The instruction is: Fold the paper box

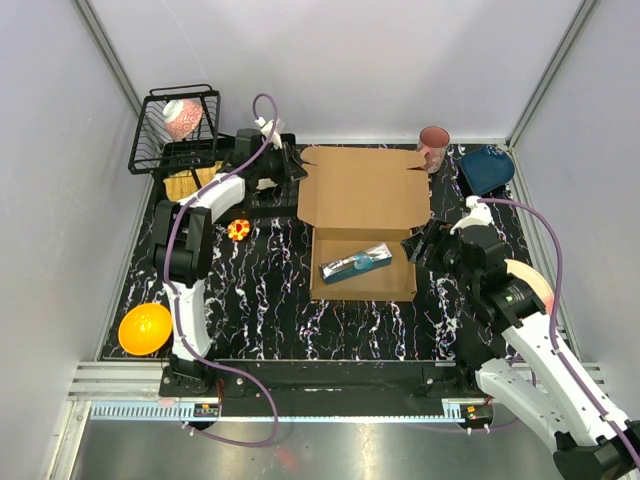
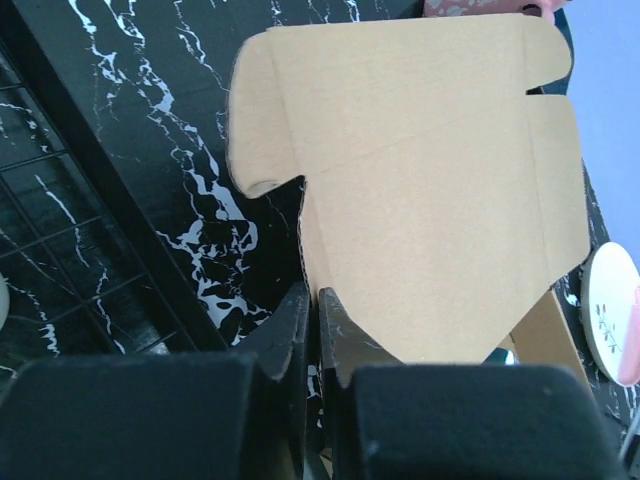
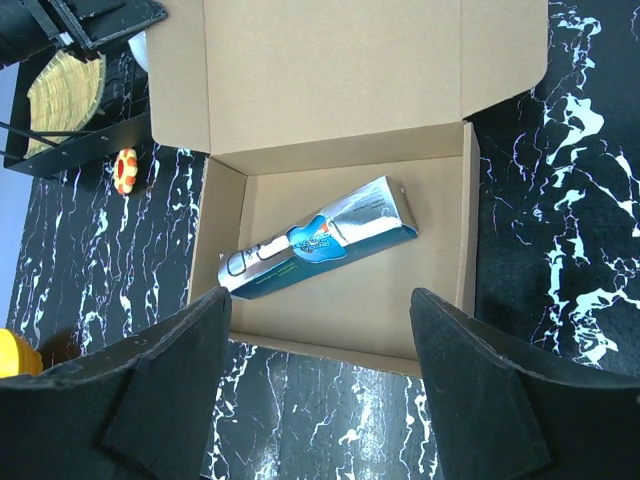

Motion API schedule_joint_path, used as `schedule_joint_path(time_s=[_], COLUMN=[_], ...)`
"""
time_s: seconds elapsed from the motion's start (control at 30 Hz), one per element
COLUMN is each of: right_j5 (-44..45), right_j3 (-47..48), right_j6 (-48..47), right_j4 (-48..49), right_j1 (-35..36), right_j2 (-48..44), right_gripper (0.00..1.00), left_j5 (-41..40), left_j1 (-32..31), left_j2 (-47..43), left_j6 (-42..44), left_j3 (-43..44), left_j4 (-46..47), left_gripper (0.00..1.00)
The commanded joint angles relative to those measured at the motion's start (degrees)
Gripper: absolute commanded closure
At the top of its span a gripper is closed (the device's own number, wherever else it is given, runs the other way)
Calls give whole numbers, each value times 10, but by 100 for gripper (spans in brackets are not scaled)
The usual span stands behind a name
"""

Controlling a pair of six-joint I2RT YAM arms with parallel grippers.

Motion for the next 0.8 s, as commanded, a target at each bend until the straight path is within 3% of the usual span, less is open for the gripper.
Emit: schedule_joint_path(time_s=[0.0, 0.27, 0.4, 0.6, 0.7, 0.77], right_j5=[10, 123, 202, 124, 36, -73], right_j3=[11, 61, 69, 143, 152, 149], right_j6=[-2, -49, -88, -125, -146, -147], right_j4=[1, -17, 41, 63, 108, 148], right_j1=[2, 1, -8, -71, -121, -173], right_j2=[-6, 25, 48, 159, 216, 249], right_gripper=[22, 19, 15, 12, 12, 14], left_j5=[29, 37, 29, 31, 39, 41], left_j1=[3, 3, 3, 3, 3, 1], left_j2=[-19, -110, -161, -221, -244, -255], left_j6=[4, 50, 66, 95, 109, 115], left_j3=[-1, -89, -152, -199, -215, -223], left_j4=[39, 57, 81, 89, 93, 96], left_gripper=[100, 100, 100, 100, 100, 100])
